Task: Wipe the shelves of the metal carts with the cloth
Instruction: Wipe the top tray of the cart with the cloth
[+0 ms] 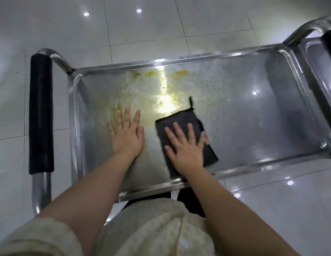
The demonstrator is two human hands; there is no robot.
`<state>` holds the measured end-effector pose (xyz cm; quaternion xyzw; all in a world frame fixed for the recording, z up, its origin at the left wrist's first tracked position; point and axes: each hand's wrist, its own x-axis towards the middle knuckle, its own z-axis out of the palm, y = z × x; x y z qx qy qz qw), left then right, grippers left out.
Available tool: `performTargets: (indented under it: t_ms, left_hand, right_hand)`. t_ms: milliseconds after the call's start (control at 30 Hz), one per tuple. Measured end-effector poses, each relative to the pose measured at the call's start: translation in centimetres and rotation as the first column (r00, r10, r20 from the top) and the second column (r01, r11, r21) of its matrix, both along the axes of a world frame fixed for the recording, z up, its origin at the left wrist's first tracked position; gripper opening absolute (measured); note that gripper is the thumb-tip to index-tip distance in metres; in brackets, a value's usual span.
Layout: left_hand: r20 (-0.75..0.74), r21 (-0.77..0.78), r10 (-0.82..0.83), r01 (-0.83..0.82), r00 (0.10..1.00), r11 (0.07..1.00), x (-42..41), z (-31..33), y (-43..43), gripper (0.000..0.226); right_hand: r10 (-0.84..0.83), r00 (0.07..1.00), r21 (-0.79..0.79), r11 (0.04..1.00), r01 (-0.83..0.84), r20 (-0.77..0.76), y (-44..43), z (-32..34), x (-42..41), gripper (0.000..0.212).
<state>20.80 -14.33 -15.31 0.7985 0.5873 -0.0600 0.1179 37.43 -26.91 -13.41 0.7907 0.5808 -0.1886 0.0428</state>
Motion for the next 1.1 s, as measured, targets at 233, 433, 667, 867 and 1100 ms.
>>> performTargets:
  t_ms: [233,433,667,867,1100]
  left_hand:
    - [0.022,-0.007,-0.001,0.001,1.0,1.0,-0.2,-0.4,-0.3,0.057]
    - [0.02,-0.008,-0.011,0.011,1.0,1.0,-0.3,-0.2,-0.2,0.056]
    - [0.005,-0.051,-0.007,0.007,1.0,0.999,-0.2,1.1,0.1,0.059]
    - [0.002,0.012,-0.04,0.04,0.999,0.999,-0.1,2.0,3.9,0.056]
    - [-0.015,-0.018,-0.087,0.087,0.996,0.996,-0.6,0.5,7.4,0.053]
  right_hand:
    - [-0.651,0.749,-0.068,0.747,0.661,0.125,-3.7,0.6,16.3,0.057]
    - [-0.641,0.763,-0.038,0.763,0.645,0.086,1.5,0.4,10.0,0.058]
    - [0.108,0.994,-0.023,0.994,-0.108,-0.011,6.1,0.4,-6.0,0.057]
    - [0.068,0.998,0.012,0.998,-0.068,0.002,6.0,0.3,-2.9,0.057]
    - [-0.401,0.911,-0.057,0.912,0.407,0.097,3.8,0.4,12.7,0.057]
